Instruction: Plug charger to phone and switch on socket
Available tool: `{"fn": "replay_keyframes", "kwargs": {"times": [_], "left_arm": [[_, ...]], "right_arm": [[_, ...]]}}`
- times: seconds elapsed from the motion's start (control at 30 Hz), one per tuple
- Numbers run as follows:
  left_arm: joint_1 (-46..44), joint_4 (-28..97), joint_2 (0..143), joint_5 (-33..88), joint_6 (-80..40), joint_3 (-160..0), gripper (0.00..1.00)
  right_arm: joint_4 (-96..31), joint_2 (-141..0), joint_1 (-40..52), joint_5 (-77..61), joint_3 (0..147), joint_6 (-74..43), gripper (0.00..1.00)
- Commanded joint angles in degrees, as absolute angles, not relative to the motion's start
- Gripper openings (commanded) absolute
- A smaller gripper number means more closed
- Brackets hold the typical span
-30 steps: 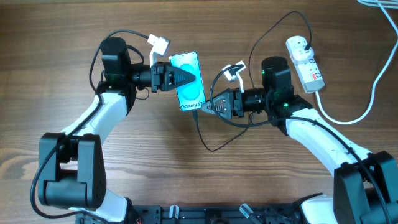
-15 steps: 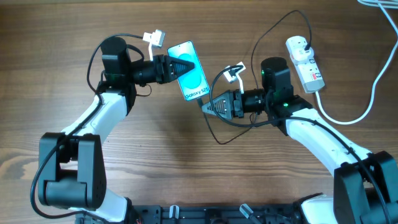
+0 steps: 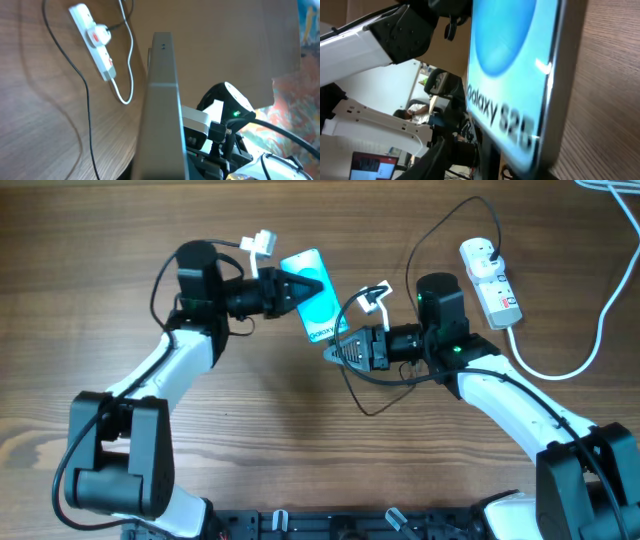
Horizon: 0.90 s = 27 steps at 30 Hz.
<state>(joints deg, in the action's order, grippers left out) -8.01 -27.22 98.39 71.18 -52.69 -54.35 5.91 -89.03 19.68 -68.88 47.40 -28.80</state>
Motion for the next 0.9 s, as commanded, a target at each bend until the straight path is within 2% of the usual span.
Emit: {"fn": "replay_keyframes", "kwargs": {"times": [0.0, 0.3, 0.63, 0.87], "left_arm": [[-8.5, -27.6, 97.3, 71.5, -53.1, -54.0, 0.04], [-8.5, -27.7, 97.3, 73.0, -52.7, -54.0, 0.04], [-6.5, -27.7, 97.3, 75.5, -52.8, -54.0, 0.04], [-6.5, -27.7, 97.3, 76.9, -52.7, -54.0, 0.04]], "right_arm": [[5.9, -89.2, 19.9, -68.0, 48.2, -28.7, 0.35], [5.4, -89.2, 19.9, -68.0, 48.2, -28.7, 0.25], [3.6, -89.2, 19.9, -68.0, 48.2, -28.6, 0.24], [3.6, -89.2, 19.9, -68.0, 48.2, -28.6, 0.15]]}}
